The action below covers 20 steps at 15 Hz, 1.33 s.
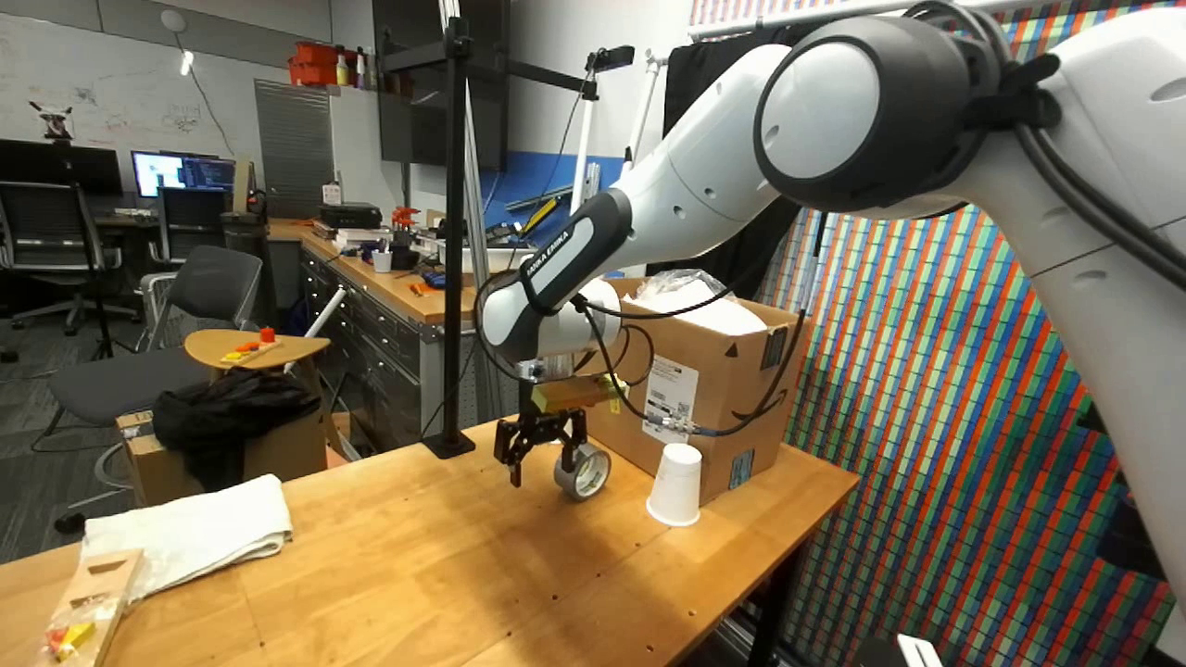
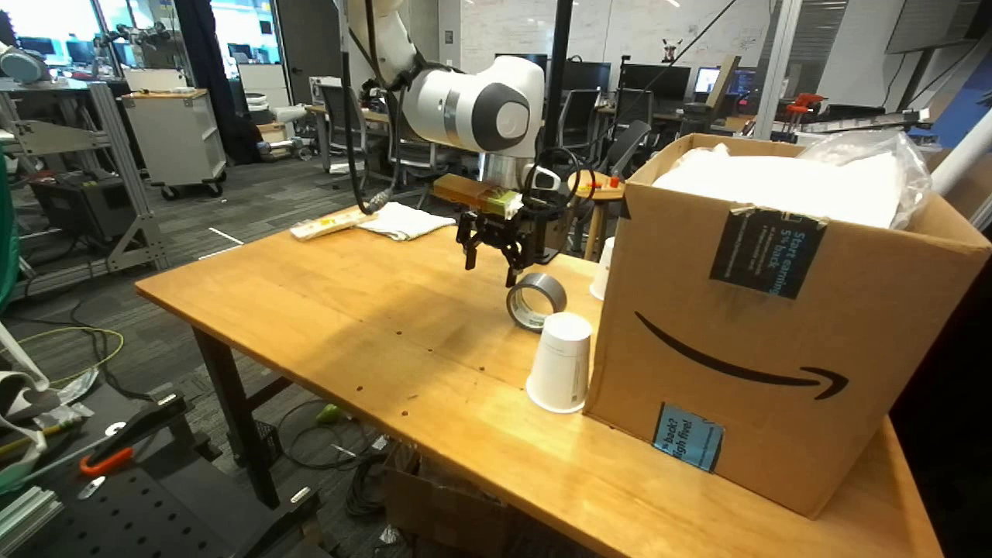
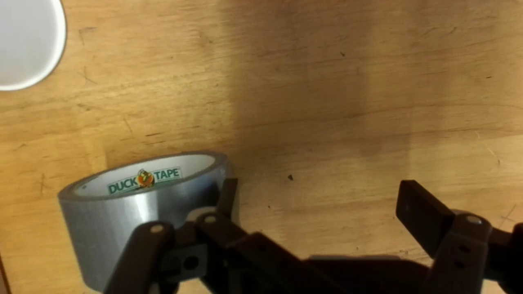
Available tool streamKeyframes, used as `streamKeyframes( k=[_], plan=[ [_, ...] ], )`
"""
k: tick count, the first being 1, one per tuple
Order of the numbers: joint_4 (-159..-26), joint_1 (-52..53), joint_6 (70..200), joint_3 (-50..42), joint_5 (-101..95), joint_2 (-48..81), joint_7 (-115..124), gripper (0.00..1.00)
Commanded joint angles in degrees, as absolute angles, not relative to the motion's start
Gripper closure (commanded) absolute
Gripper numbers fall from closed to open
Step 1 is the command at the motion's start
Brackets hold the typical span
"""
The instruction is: Roll the grey masking tape to the right
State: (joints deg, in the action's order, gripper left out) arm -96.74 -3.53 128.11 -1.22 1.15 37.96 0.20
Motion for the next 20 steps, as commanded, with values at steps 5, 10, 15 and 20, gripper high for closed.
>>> streamKeyframes(
  k=[5, 10, 15, 20],
  plan=[
    [-91.1, -4.3, 125.3, -1.7, 1.0, 40.9, -0.4, 0.0],
    [-93.1, -4.1, 125.9, -1.3, 1.3, 40.1, -0.5, 0.0],
    [-95.2, -4.3, 126.2, -1.8, 1.0, 38.7, -0.4, 0.0],
    [-94.9, -4.6, 126.2, -3.7, -0.2, 37.8, 0.3, 0.0]
  ],
)
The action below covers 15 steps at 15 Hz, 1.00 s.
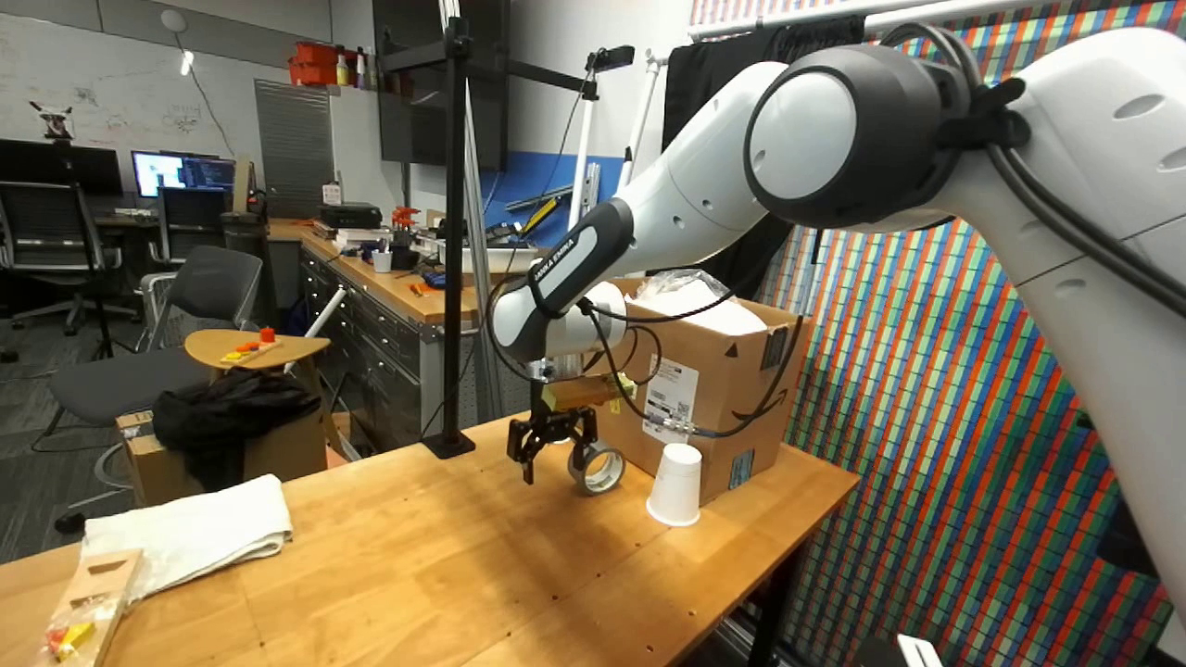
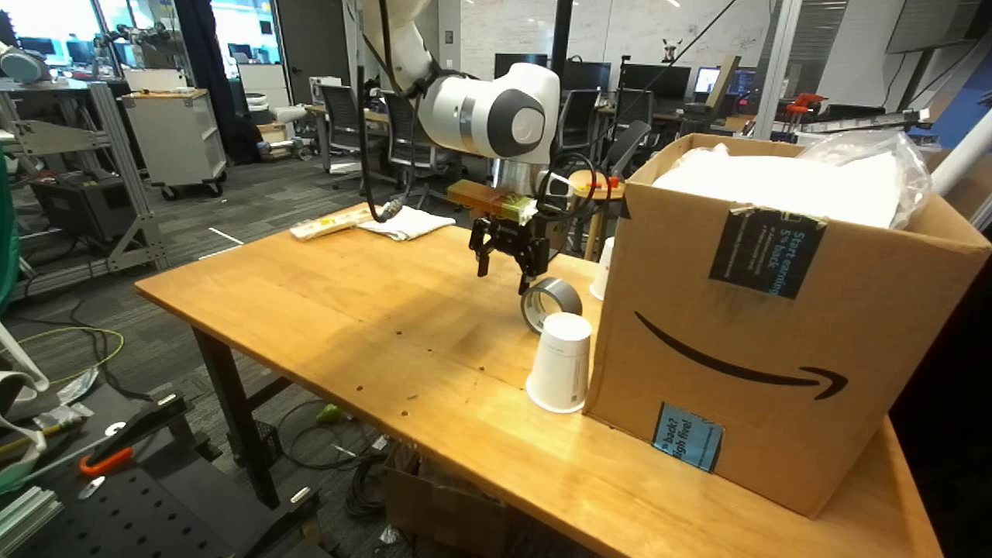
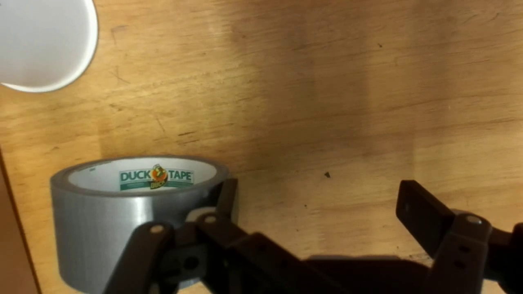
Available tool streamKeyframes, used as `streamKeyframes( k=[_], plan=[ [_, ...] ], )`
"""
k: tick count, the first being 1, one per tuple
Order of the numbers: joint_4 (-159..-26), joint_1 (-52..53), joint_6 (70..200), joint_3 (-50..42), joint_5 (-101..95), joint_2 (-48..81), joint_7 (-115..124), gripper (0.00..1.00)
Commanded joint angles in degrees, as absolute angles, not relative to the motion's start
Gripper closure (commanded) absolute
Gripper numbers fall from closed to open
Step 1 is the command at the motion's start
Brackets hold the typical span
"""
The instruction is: Roll the grey masking tape to the right
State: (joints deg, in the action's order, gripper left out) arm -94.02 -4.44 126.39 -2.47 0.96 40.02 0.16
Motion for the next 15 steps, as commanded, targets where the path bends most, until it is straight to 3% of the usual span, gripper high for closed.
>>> streamKeyframes(
  k=[1, 15],
  plan=[
    [-94.8, -4.6, 126.1, -4.2, -0.6, 37.6, 0.4, 0.0],
    [-97.0, -2.4, 127.3, -3.1, -1.6, 35.6, 0.4, 0.0]
  ],
)
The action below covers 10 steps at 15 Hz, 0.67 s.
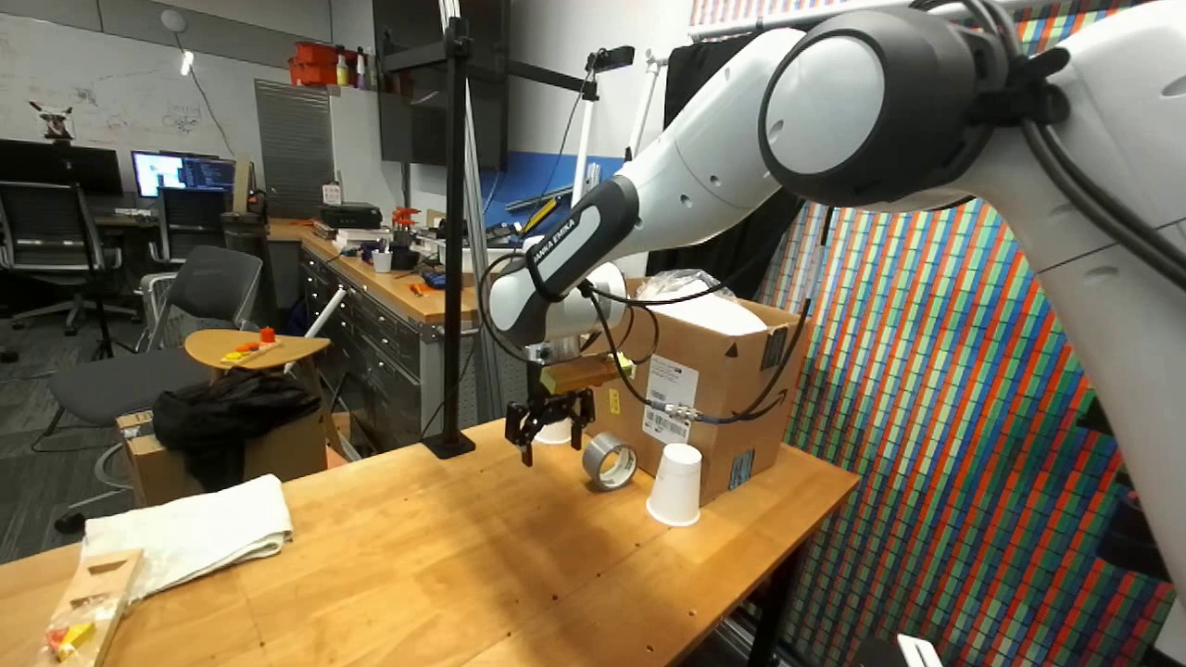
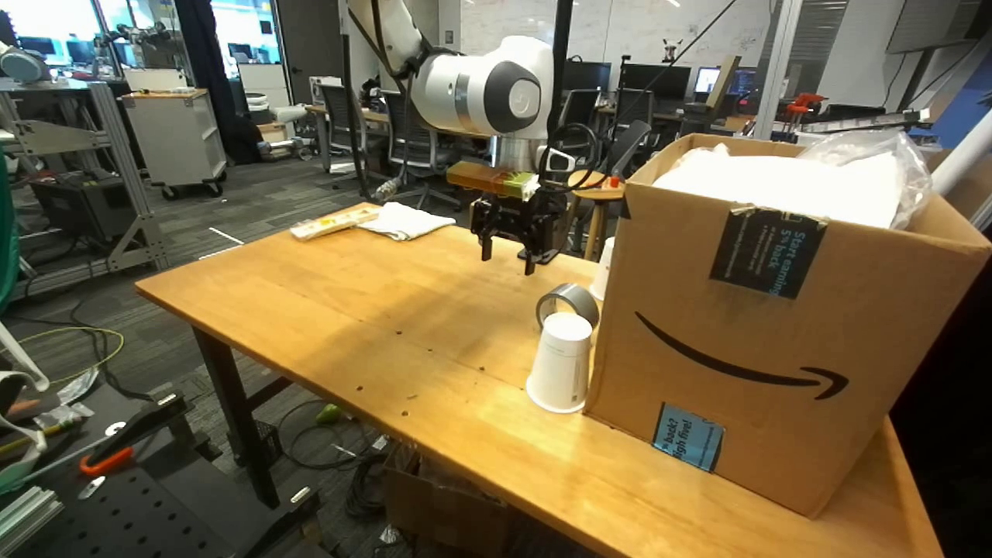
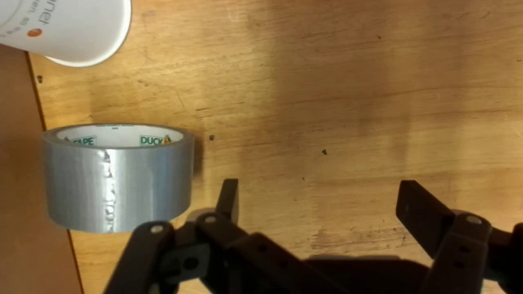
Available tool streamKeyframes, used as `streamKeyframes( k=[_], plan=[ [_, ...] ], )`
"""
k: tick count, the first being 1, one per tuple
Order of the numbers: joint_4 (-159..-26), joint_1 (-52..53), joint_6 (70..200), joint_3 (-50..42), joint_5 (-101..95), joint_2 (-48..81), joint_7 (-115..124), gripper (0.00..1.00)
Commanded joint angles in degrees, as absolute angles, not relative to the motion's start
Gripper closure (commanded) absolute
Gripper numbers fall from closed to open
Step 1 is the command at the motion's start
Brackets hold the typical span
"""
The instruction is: Roll the grey masking tape to the right
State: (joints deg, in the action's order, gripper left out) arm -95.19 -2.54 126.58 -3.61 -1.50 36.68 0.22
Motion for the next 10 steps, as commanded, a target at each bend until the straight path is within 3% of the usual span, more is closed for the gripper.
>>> streamKeyframes(
  k=[1, 10],
  plan=[
    [-97.1, -2.4, 127.2, -3.1, -1.6, 35.8, 0.4, 0.0],
    [-94.4, -3.4, 124.5, -4.5, -2.4, 37.7, 0.4, 0.0]
  ],
)
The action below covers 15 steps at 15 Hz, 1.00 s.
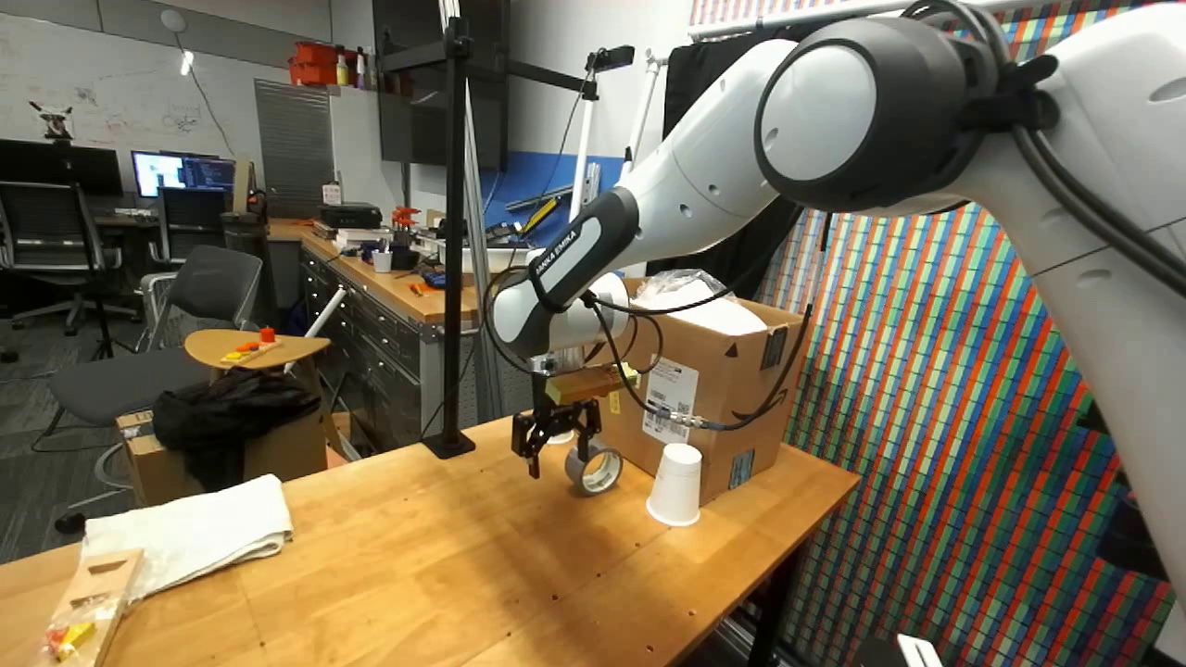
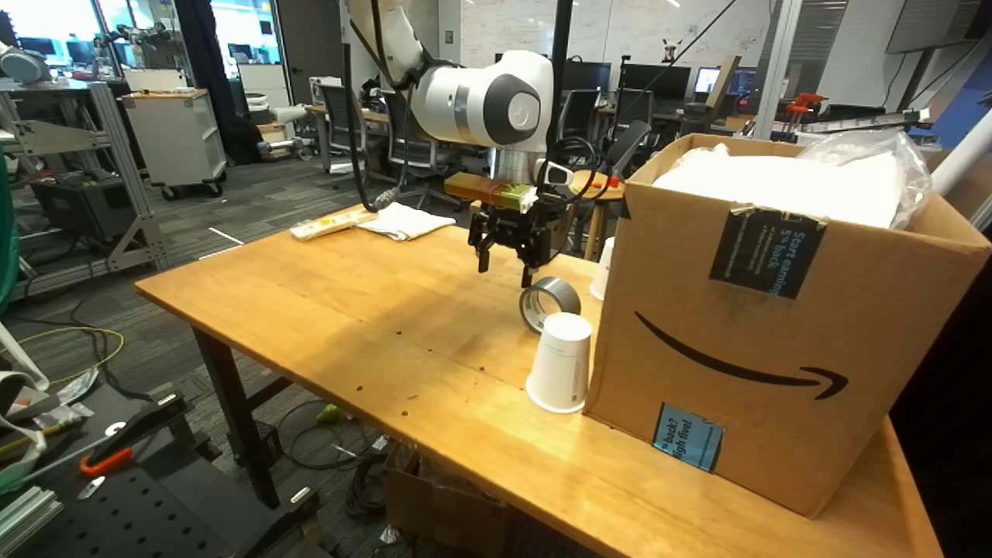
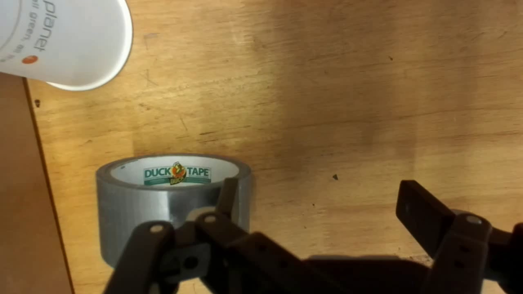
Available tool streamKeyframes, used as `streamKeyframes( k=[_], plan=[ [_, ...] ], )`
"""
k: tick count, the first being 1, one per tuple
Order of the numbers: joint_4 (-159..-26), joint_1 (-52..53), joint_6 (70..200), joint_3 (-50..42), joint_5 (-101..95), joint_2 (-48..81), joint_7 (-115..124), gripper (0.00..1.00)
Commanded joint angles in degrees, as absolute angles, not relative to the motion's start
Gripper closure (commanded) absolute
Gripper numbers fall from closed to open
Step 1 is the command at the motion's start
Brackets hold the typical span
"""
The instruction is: Roll the grey masking tape to the right
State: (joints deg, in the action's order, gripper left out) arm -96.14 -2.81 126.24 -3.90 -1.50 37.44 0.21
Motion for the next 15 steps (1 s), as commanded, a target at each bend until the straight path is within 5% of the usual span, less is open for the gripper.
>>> streamKeyframes(
  k=[1, 15],
  plan=[
    [-94.4, -3.6, 124.4, -4.7, -2.4, 37.6, 0.4, 0.0],
    [-96.6, -2.3, 127.6, -7.8, -6.6, 34.5, 4.2, 0.0]
  ],
)
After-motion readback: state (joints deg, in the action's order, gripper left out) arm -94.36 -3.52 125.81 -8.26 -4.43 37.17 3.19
